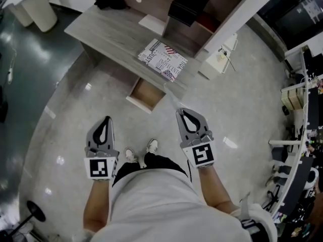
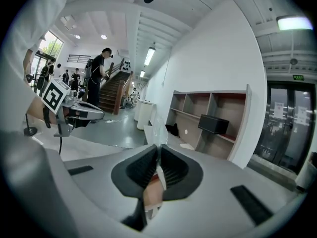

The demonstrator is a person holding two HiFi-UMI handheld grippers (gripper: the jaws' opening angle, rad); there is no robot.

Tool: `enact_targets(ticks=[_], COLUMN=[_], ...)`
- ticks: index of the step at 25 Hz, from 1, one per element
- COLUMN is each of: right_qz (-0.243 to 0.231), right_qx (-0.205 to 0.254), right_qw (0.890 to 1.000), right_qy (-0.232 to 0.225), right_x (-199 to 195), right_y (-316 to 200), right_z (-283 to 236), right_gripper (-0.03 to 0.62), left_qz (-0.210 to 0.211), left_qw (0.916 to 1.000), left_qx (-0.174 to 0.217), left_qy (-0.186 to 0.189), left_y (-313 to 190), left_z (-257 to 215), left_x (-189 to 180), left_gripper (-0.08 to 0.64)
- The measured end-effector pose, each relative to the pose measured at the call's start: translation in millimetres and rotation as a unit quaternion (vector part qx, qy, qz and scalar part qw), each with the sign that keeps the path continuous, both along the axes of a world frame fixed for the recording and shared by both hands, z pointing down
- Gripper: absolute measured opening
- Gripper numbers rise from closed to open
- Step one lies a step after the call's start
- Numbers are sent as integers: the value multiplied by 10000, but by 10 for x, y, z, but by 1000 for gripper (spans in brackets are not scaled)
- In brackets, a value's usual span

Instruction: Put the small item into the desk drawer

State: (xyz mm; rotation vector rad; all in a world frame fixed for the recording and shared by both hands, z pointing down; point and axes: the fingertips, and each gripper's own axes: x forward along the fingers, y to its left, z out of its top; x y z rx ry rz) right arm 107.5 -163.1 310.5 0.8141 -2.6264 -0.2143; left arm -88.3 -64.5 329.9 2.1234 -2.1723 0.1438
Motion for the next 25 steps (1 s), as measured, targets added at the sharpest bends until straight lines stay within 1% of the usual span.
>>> enact_targets(ticks=[6,8,11,14,17,21,25], right_qz=[-232,-314,-460,-566,-525,-308,-193], right_qx=[-314,-476,-699,-772,-892,-1308,-1437], right_qw=[9986,9975,9949,9924,9899,9838,9797], right_qy=[346,426,557,767,973,1187,1386], right_x=[-150,-230,-355,-471,-562,-649,-743], right_y=[-58,-75,-100,-158,-258,-402,-481], right_z=[410,609,915,1278,1708,2315,2764], right_gripper=[31,31,31,31,31,31,31], left_qz=[-225,-251,-288,-252,-272,-440,-483], left_qw=[9994,9991,9986,9983,9978,9969,9956], left_qx=[-248,-332,-445,-521,-585,-519,-616], left_qy=[14,-5,69,75,140,398,521], left_y=[21,5,-36,-62,-63,-56,-22], left_z=[201,303,428,549,725,837,967], left_x=[-85,-109,-130,-118,-142,-187,-182], left_gripper=[17,17,17,17,17,17,17])
